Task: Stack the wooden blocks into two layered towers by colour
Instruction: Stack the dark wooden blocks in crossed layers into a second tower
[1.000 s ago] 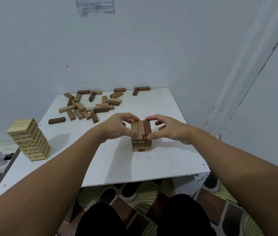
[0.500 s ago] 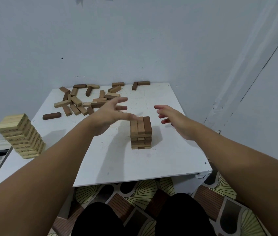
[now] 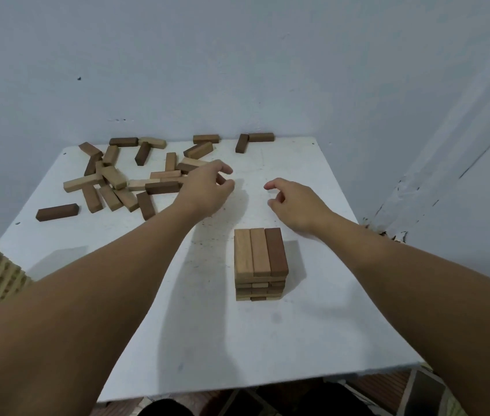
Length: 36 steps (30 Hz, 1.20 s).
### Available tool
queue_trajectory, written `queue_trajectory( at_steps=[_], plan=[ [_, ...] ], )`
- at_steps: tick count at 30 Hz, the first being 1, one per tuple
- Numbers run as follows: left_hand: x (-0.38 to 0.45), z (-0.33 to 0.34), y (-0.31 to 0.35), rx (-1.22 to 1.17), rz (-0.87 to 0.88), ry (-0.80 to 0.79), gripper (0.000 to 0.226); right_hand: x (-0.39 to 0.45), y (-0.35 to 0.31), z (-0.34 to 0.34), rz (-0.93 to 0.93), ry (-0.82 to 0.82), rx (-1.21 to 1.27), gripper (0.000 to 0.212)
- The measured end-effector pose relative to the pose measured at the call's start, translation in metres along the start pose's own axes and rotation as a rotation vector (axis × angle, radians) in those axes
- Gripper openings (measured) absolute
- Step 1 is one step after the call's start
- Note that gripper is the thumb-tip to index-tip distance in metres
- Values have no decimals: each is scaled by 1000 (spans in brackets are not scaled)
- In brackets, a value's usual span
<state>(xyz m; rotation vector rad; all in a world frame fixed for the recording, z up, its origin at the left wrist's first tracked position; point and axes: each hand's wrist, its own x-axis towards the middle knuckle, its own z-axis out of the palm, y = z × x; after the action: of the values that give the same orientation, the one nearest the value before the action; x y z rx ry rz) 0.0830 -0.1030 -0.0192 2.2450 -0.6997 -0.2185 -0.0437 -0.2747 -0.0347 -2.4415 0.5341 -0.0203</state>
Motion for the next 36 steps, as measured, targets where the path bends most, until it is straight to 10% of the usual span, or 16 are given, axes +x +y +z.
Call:
queue_trajectory(
  at_steps=[22,36],
  plan=[
    [93,59,-5,537,-26,35,73,161,-16,-15,58,23,-251,70],
    [83,59,-11,274,126,196,12,160,0,10,-37,304,-225,21]
  ],
)
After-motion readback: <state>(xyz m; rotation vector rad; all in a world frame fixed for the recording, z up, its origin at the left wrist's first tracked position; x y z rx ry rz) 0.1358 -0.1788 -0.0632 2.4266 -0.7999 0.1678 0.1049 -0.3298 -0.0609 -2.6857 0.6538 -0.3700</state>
